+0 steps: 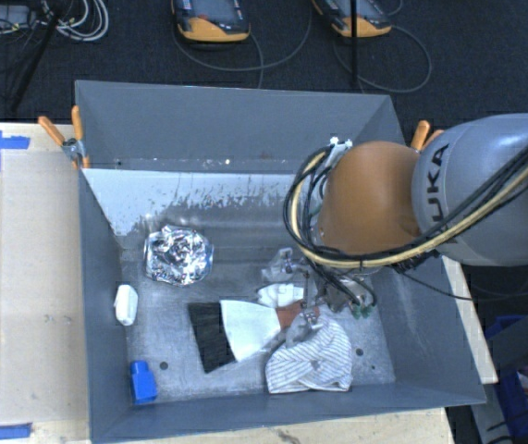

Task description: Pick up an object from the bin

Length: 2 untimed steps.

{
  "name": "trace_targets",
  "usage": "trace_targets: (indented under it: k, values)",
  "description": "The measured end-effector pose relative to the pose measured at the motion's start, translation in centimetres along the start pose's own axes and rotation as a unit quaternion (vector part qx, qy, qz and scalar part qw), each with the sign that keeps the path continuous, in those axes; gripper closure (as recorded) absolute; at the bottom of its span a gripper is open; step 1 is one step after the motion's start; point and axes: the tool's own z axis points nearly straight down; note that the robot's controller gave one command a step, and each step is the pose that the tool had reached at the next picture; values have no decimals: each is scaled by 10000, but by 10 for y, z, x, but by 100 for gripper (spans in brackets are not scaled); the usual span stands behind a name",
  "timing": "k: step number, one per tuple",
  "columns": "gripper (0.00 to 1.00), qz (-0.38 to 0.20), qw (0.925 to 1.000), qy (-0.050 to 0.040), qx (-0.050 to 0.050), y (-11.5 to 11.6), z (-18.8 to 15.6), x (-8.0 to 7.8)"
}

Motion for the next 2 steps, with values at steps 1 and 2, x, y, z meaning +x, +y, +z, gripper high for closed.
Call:
trace_targets:
  k: [1,2]
  values:
    - [100,279,9996,22,-23,-51,69,-29]
    - [100,280,9996,22,-24,-51,69,-29]
